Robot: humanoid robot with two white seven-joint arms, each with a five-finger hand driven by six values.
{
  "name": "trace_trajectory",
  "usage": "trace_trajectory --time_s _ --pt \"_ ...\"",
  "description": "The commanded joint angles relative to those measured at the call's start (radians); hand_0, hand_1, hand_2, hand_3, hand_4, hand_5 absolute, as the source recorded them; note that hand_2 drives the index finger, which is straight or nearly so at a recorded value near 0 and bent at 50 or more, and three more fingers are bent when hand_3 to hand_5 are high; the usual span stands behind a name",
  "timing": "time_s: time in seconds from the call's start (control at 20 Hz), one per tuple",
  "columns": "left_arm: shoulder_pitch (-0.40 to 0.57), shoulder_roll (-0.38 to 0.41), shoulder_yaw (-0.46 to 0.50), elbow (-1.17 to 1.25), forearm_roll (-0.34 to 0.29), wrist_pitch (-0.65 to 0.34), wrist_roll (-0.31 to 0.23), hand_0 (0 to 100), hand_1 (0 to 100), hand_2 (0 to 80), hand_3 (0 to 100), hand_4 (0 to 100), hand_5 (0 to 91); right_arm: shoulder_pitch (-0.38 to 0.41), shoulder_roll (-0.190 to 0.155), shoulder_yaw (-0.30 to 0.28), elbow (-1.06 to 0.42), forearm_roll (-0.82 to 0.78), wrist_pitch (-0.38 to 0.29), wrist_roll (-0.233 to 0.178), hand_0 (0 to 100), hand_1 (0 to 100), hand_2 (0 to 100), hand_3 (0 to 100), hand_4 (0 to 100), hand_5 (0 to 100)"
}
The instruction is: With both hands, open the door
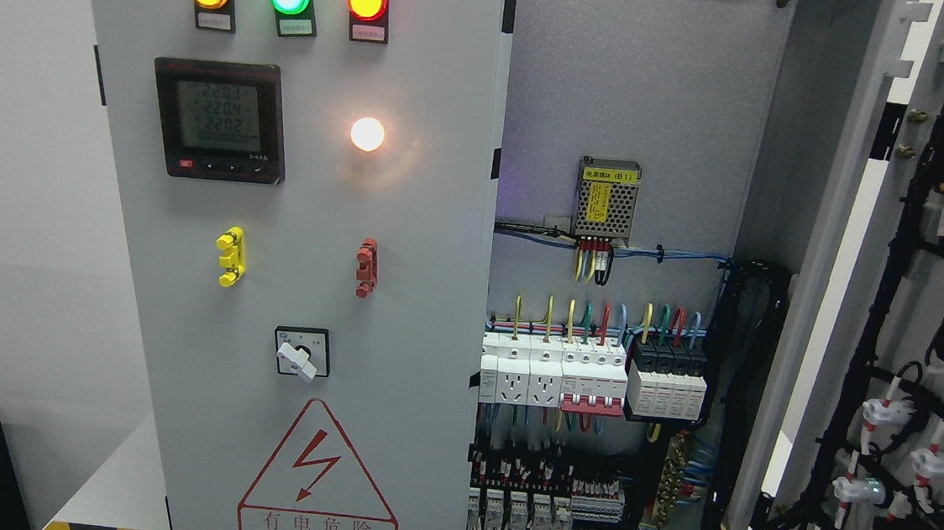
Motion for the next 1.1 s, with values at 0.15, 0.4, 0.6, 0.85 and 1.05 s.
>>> trace_trajectory --time_s 0.15,0.4,0.6,0.85,1.05 --pt "-0.173 -0.188 -0.032 0.41 -0.039 0.151 0.023 12 39 0.0 0 0 0.0 -0.001 0.0 0.0 -0.003 -0.025 0.001 -0.003 12 39 0 0 0 0" --pt "-0.177 -0.22 -0.035 0.409 -0.148 0.222 0.023 12 39 0.0 0 0 0.0 -0.005 0.0 -0.003 -0.014 -0.025 0.001 -0.003 12 39 0 0 0 0" --pt "-0.177 -0.222 -0.035 0.403 -0.191 0.22 0.023 12 39 0.0 0 0 0.0 -0.005 0.0 -0.003 -0.04 -0.025 0.001 -0.004 12 39 0 0 0 0" --pt "-0.177 -0.222 -0.048 0.398 -0.217 0.211 0.027 12 39 0.0 0 0 0.0 -0.004 0.0 -0.002 -0.052 -0.025 -0.001 -0.004 12 39 0 0 0 0" --pt "-0.177 -0.222 -0.048 0.395 -0.217 0.208 0.033 12 39 0.0 0 0 0.0 -0.004 0.0 -0.003 -0.054 -0.025 0.001 -0.004 12 39 0 0 0 0"
